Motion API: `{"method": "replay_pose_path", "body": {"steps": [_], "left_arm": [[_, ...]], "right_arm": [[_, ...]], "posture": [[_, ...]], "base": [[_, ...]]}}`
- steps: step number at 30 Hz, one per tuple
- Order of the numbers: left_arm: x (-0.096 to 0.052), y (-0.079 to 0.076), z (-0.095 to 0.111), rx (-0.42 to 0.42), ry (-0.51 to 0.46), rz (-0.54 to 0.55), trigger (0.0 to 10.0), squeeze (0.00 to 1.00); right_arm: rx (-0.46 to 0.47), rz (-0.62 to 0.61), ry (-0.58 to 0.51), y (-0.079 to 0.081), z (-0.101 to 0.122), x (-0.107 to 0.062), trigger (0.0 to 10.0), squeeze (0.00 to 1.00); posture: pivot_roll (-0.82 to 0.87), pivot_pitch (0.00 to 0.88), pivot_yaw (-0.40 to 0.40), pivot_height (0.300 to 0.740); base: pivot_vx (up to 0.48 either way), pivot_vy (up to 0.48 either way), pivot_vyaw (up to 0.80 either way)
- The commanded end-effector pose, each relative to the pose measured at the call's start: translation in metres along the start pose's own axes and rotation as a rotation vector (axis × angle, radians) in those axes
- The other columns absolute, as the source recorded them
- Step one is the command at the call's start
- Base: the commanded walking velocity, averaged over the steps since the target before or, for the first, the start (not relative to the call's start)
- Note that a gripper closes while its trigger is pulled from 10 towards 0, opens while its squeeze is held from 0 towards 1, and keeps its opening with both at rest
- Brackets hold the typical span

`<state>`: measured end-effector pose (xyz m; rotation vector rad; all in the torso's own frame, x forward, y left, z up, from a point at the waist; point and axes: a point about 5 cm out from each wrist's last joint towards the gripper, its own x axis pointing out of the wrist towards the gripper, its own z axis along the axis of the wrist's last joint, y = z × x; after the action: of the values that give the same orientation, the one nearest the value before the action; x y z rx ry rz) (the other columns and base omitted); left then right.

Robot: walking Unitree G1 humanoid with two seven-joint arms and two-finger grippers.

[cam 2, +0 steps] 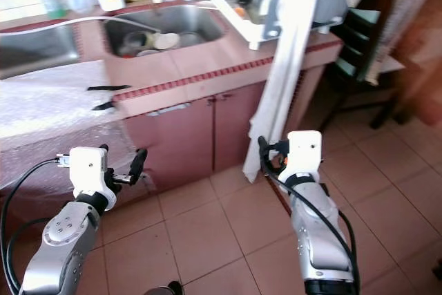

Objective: Kitchen organization

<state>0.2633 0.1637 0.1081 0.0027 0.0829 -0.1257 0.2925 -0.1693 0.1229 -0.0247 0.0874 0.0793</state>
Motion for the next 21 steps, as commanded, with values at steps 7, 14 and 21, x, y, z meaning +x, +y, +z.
{"method": "replay_pose_path", "body": {"steps": [7,14,21], "left_arm": [[0.003,-0.003,0.002,0.015,-0.014,0.020,10.0,0.00],[0.005,-0.003,0.004,0.006,-0.027,0.042,10.0,0.00],[0.013,-0.007,0.005,-0.026,-0.024,0.036,10.0,0.00]], "right_arm": [[0.006,0.044,-0.007,0.009,0.006,0.004,10.0,0.00],[-0.008,0.072,-0.024,0.016,0.012,0.005,10.0,0.00],[0.015,0.038,-0.008,0.011,0.012,0.011,10.0,0.00]], "posture": [[0.00,0.088,-0.042,0.740],[0.00,0.090,-0.046,0.740],[0.01,0.093,-0.047,0.740]], "base": [[0.000,0.000,0.80],[0.000,0.000,0.80],[0.000,0.000,0.23]]}}
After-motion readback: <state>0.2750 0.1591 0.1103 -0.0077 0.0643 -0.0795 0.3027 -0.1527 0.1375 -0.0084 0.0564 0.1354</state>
